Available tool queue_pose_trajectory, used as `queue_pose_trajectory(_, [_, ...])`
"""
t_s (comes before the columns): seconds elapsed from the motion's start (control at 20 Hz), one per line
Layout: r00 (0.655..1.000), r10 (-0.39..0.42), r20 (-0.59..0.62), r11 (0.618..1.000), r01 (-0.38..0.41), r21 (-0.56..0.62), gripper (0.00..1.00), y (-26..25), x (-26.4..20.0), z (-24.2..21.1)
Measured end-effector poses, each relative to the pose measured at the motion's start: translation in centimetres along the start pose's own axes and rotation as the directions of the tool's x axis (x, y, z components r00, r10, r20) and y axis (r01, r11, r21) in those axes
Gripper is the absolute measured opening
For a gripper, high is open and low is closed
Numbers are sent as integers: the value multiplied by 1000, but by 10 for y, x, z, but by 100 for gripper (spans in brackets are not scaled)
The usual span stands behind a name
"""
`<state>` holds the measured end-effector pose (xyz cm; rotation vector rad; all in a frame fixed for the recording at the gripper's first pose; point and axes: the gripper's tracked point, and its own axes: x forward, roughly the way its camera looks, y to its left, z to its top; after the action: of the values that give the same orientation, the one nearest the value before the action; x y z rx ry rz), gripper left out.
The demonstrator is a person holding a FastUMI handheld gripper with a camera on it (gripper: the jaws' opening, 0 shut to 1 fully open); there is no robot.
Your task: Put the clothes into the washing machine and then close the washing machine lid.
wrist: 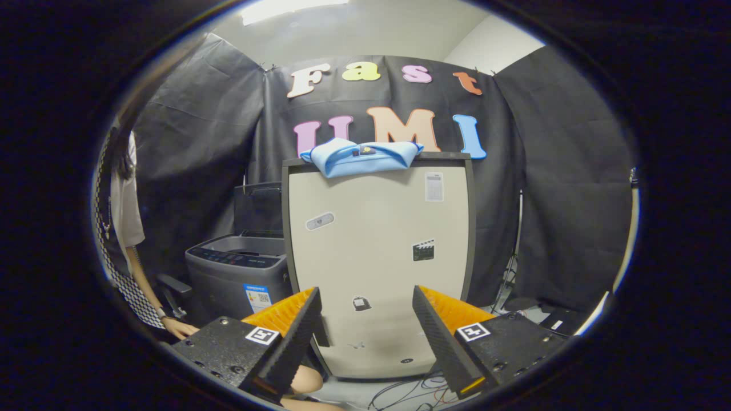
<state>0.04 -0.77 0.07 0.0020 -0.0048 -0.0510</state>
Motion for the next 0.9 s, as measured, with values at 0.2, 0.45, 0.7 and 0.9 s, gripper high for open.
queue_pose_trajectory(0.2, [1000, 28, 3, 1000, -28, -6, 96, 5, -1, 1])
queue_pose_trajectory(0.45, [999, -54, -5, 998, 54, 42, 96, -7, 9, 0])
queue_pose_trajectory(0.7, [993, -75, 97, 972, 51, 227, 97, 8, 52, 83])
queue_pose_trajectory(0.9, [986, -77, 144, 964, 37, 262, 96, 16, 103, 183])
